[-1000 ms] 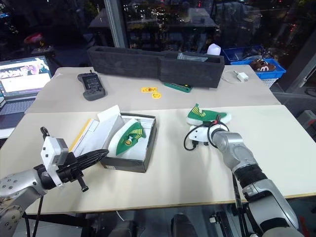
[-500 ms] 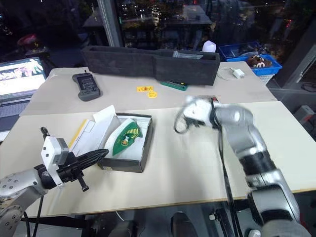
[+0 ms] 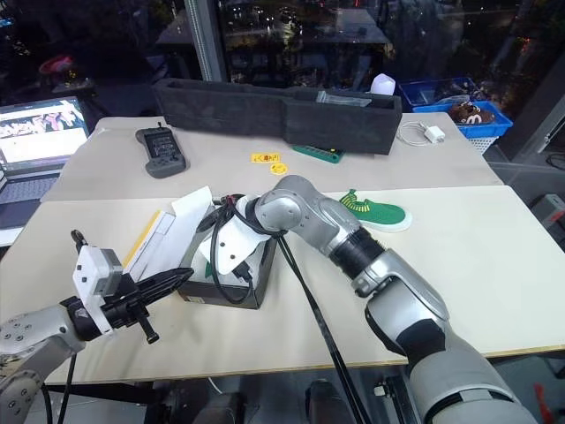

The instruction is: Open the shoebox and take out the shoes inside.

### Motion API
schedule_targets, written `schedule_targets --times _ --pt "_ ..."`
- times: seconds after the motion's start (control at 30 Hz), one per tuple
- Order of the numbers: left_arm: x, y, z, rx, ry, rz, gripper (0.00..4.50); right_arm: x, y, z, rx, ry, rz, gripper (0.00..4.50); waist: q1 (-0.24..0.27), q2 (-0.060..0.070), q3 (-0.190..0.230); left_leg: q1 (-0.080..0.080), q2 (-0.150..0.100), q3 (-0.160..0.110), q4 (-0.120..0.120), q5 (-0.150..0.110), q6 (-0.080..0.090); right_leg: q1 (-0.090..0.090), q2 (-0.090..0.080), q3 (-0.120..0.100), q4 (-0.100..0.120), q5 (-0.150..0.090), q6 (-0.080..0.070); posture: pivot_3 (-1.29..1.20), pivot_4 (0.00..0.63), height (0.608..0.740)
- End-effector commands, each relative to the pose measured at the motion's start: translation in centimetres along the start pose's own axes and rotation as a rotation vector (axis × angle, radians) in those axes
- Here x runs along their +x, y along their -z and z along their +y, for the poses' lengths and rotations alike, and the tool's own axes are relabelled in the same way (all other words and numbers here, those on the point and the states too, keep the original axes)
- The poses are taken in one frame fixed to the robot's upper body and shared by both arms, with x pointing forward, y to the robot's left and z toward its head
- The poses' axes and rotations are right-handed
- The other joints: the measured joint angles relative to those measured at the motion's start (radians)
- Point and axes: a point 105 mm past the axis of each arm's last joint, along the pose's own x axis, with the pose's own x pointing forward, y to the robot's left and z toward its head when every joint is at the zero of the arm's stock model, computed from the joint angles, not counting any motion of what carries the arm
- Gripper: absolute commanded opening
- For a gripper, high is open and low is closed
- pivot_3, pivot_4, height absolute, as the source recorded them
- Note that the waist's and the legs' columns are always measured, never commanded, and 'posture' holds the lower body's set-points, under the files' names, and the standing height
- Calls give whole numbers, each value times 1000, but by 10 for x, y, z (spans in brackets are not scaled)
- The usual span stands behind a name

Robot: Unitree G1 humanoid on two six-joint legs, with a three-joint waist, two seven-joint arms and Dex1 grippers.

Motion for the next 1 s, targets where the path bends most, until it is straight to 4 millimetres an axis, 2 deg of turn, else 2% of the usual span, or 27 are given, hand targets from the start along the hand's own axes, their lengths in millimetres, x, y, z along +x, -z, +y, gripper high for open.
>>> schedule_targets --times 0.03,0.13,0.43,0.57,0.7,0.8,0.87,1.0 --pt "-3 -9 -5 27 -6 -26 0 9 -1 -8 -127 2 -11 2612 -1 0 0 0 0 0 -1 0 0 0 0 0 0 0 -1 0 150 715" --pt "-5 -8 -5 26 -13 -25 0 14 1 -10 -163 -13 -7 2612 -4 0 0 0 1 0 -1 0 0 -2 1 0 2 1 -5 0 150 715" --pt "-7 -8 -8 21 -33 -27 0 40 1 11 -211 -106 -17 2612 -3 0 0 0 1 0 -1 0 0 -3 1 1 3 1 -6 0 150 715" --pt "-8 -8 -7 20 -41 -28 0 41 1 17 -173 -116 -31 2612 -2 0 0 0 1 0 -1 0 0 -2 1 1 3 1 -6 0 150 715" --pt "-8 -7 -8 19 -39 -25 0 39 4 11 -159 -82 -24 1641 -3 0 0 0 1 0 -1 0 0 -2 2 1 3 1 -6 0 150 715" --pt "-7 -7 -8 19 -36 -27 0 37 5 8 -156 -65 -19 622 -3 0 0 0 1 0 -1 0 0 -2 2 1 4 1 -6 0 150 715" --pt "-7 -7 -8 19 -35 -28 0 36 5 6 -157 -54 -18 559 -3 0 0 0 1 0 -1 0 0 -2 2 1 4 1 -6 0 150 715" --pt "-6 -7 -7 21 -32 -27 0 18 7 -19 -167 43 -16 558 -2 0 0 0 1 0 -1 0 0 -2 2 1 4 1 -6 0 150 715"
